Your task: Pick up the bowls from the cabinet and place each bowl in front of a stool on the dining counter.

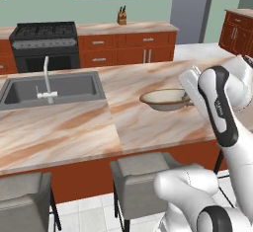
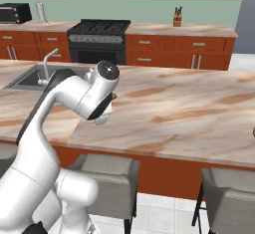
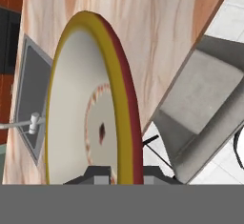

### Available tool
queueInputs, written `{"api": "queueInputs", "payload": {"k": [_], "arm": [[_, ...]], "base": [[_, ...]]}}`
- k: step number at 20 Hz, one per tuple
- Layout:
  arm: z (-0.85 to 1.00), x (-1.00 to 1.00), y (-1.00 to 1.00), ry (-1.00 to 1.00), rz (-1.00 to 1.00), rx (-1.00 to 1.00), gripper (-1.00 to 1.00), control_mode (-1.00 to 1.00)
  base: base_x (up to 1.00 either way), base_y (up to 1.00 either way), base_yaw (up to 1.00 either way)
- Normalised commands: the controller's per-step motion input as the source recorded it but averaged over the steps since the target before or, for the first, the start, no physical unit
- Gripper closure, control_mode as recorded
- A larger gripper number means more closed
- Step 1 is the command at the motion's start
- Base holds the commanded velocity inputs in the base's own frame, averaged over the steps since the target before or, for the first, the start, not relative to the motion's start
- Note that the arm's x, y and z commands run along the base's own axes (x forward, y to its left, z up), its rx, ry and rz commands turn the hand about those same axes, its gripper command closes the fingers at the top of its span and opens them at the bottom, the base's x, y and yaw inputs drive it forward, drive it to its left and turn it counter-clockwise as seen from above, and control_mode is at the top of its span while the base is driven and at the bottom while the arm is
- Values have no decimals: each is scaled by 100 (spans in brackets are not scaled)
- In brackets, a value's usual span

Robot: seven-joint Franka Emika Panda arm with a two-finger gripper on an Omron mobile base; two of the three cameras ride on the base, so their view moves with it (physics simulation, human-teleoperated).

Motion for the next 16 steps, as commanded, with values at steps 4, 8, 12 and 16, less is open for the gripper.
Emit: {"api": "queueInputs", "payload": {"k": [4,8,12,16], "arm": [[-76,100,0,0,6,1,100,-100],[-66,100,0,0,7,0,100,-100],[-69,100,1,0,7,0,100,-100],[-78,78,0,0,4,0,100,-100]], "base": [[0,0,0],[0,0,0],[0,0,0],[0,0,0]]}}
